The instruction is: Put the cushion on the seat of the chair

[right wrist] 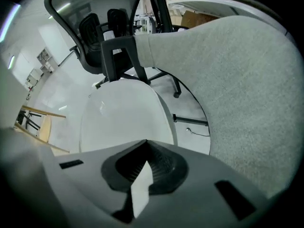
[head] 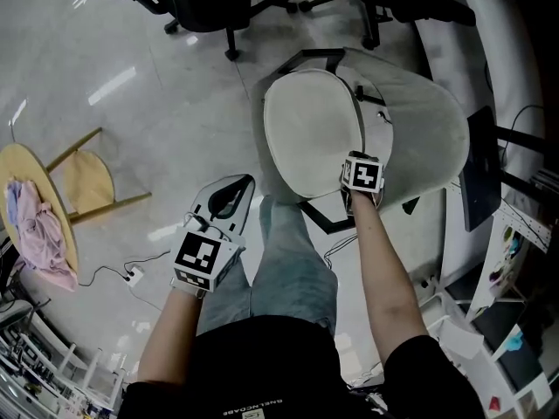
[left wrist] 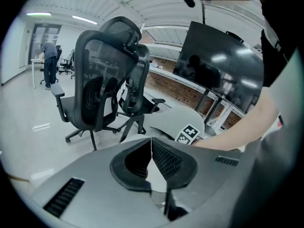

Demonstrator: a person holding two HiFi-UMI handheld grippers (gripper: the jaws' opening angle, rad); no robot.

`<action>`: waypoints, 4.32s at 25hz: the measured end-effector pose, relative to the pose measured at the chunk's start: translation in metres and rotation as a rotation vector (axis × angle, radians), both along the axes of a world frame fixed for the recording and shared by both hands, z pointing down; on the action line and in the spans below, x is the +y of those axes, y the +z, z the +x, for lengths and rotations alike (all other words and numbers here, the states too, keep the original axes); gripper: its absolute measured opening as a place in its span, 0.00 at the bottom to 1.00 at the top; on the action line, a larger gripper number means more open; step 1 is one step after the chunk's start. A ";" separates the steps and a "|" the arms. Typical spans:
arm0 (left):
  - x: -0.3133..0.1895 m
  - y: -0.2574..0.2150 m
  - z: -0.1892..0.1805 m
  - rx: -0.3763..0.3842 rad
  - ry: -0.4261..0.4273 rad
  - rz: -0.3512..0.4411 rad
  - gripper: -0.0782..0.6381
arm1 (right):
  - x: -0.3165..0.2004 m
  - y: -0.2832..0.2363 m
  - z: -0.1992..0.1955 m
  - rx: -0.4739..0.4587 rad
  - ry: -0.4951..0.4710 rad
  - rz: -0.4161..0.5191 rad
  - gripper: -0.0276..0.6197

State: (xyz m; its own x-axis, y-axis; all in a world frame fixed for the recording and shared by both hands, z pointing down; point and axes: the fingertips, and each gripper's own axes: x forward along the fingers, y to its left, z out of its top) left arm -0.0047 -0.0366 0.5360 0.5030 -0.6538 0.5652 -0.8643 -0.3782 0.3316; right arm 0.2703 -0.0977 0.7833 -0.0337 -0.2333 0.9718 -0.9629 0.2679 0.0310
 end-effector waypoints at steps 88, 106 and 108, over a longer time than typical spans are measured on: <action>-0.052 -0.335 -0.062 0.034 -0.019 0.640 0.13 | -0.016 -0.597 -0.263 -0.796 -0.447 1.053 0.05; -0.051 -0.339 -0.057 0.024 0.012 0.649 0.13 | -0.015 -0.594 -0.261 -0.793 -0.429 1.045 0.05; -0.052 -0.339 -0.058 0.023 0.010 0.650 0.13 | -0.016 -0.594 -0.261 -0.791 -0.430 1.048 0.05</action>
State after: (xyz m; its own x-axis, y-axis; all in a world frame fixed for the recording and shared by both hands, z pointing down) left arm -0.0622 -0.0890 0.1966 0.5185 -0.8539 0.0444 -0.8548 -0.5164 0.0507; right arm 0.0096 -0.1135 0.1889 -0.7439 -0.6672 0.0392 -0.6668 0.7370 -0.1107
